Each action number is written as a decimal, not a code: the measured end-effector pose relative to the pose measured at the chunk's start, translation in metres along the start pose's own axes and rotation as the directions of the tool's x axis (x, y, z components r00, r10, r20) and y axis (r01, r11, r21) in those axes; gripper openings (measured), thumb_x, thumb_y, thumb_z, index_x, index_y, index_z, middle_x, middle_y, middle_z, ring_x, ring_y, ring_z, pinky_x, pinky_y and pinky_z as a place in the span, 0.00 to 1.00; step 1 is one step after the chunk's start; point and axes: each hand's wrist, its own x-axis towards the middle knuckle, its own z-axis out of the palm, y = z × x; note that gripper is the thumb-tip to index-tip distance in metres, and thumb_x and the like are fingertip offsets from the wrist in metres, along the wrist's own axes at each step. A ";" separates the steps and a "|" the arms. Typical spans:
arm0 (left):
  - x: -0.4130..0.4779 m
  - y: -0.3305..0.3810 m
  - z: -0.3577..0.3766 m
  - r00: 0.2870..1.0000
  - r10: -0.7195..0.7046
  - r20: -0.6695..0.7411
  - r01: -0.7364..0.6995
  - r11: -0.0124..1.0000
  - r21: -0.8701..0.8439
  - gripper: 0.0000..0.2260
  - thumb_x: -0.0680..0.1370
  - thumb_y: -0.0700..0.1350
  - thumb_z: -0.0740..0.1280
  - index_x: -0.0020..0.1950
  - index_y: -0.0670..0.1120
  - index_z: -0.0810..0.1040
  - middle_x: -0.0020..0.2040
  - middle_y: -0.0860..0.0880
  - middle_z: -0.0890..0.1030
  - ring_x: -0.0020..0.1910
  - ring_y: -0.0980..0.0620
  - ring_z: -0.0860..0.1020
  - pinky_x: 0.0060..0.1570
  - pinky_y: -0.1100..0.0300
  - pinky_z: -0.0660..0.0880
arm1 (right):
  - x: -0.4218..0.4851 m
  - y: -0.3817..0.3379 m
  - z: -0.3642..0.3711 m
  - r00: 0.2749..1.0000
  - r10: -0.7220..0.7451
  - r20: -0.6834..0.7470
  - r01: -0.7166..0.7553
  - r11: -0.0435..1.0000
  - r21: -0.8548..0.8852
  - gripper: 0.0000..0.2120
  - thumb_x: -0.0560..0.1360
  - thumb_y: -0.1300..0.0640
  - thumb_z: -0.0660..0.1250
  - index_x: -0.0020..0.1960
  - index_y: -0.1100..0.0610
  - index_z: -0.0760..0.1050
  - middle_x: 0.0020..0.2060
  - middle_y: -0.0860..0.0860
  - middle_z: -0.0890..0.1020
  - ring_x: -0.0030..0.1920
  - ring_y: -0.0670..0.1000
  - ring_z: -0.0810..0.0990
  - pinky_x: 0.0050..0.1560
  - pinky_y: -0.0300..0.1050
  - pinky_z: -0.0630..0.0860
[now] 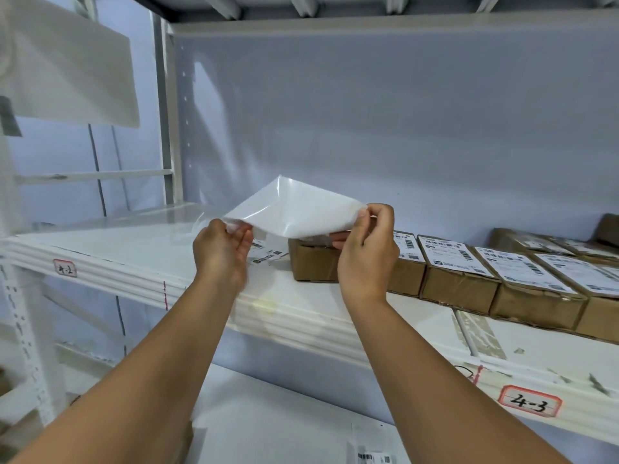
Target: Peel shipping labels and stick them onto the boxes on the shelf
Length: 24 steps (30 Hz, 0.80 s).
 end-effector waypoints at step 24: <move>0.042 0.040 -0.037 0.973 0.142 -0.184 -0.088 0.957 0.275 0.10 0.77 0.31 0.61 0.40 0.43 0.67 0.40 0.48 0.73 0.35 0.55 0.76 0.31 0.68 0.75 | -0.003 0.005 0.007 0.970 -0.093 0.223 0.137 0.972 -0.190 0.08 0.78 0.56 0.62 0.56 0.57 0.73 0.57 0.51 0.72 0.53 0.44 0.68 0.46 0.29 0.60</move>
